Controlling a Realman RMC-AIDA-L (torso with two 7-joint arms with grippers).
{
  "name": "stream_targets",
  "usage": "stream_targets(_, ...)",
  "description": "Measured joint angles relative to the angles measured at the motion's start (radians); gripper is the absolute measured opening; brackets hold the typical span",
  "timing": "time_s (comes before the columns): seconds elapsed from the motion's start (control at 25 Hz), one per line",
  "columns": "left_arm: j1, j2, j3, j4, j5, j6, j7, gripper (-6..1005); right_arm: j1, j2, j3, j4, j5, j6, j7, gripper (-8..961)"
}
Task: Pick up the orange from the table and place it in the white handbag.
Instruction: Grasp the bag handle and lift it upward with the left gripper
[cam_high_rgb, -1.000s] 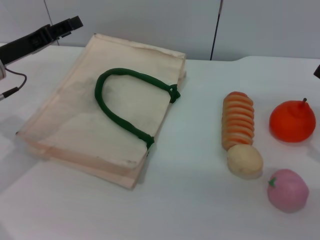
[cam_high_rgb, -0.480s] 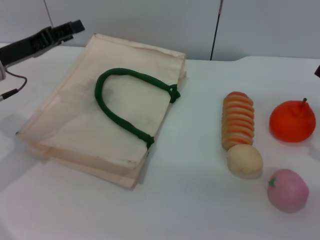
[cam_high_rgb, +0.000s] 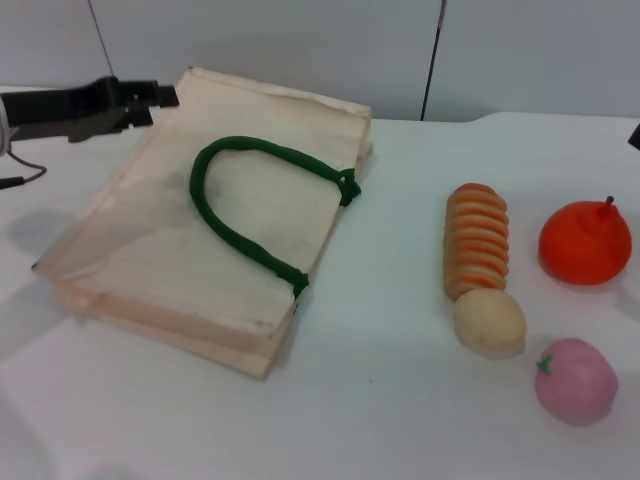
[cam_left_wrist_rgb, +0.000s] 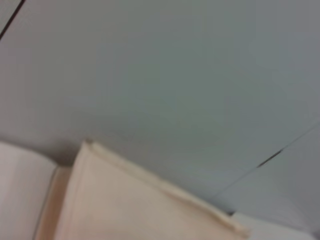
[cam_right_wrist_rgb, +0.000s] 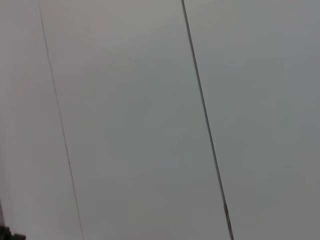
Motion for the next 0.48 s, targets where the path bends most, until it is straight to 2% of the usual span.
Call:
stream_targets(0.16,-0.03,0.003,0.001,0.002,0.093,-0.047,-0.034,603,0.002,0.0,0.0,0.001,0.0,-0.001,0.0,893)
stream_targets(0.48,-0.061,0.004,0.001,0.024,0.182,-0.101,-0.055,603,0.004,0.0,0.0,0.004,0.0,-0.003,0.0,893)
